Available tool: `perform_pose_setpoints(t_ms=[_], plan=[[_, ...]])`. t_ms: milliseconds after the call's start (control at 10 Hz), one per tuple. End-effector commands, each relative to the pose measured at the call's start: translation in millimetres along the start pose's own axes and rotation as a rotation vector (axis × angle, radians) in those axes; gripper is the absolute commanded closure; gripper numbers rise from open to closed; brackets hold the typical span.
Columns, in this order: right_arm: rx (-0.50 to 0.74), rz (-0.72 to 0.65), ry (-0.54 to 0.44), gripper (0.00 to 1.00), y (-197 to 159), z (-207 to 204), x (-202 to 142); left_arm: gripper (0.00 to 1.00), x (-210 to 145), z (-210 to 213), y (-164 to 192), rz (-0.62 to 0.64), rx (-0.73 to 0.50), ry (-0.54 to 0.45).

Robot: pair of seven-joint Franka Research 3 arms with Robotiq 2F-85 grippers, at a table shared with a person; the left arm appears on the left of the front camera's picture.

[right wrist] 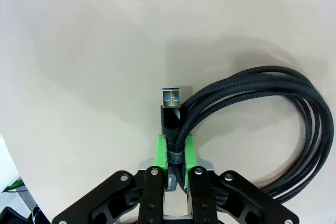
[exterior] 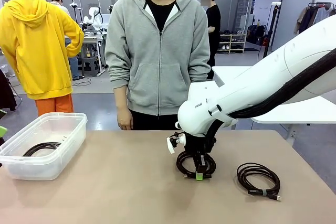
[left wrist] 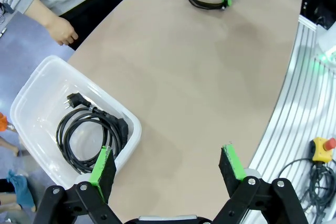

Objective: Organize and store the cables.
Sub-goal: Place the USB Extension Cable into the Organizing box.

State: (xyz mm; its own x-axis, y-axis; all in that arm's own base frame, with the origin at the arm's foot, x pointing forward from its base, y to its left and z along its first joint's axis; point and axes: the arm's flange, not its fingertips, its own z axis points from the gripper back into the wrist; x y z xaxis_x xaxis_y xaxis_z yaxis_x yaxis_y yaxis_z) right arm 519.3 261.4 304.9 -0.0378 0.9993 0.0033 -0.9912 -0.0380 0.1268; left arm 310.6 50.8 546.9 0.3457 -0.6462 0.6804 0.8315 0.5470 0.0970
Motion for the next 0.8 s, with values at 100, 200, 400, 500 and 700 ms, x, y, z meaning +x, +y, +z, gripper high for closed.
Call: perform_pose_setpoints(t_ms=[100,200,400,500,700], plan=[[-0.079,-0.045,-0.007,1.0,5,33,12,0.0,0,0,-1,-0.006,-0.007,0.003],[-0.059,-0.071,-0.034,1.0,7,63,19,0.0,0,0,-1,-0.006,-0.007,0.003],[-0.075,-0.018,-0.058,1.0,19,111,52,0.0,0,0,-1,-0.006,-0.007,0.003],[-0.077,-0.009,-0.05,1.0,23,120,74,0.0,0,0,-1,-0.006,-0.007,0.003],[-0.086,-0.022,-0.048,1.0,23,122,123,0.0,0,0,-1,-0.006,-0.007,0.003]])
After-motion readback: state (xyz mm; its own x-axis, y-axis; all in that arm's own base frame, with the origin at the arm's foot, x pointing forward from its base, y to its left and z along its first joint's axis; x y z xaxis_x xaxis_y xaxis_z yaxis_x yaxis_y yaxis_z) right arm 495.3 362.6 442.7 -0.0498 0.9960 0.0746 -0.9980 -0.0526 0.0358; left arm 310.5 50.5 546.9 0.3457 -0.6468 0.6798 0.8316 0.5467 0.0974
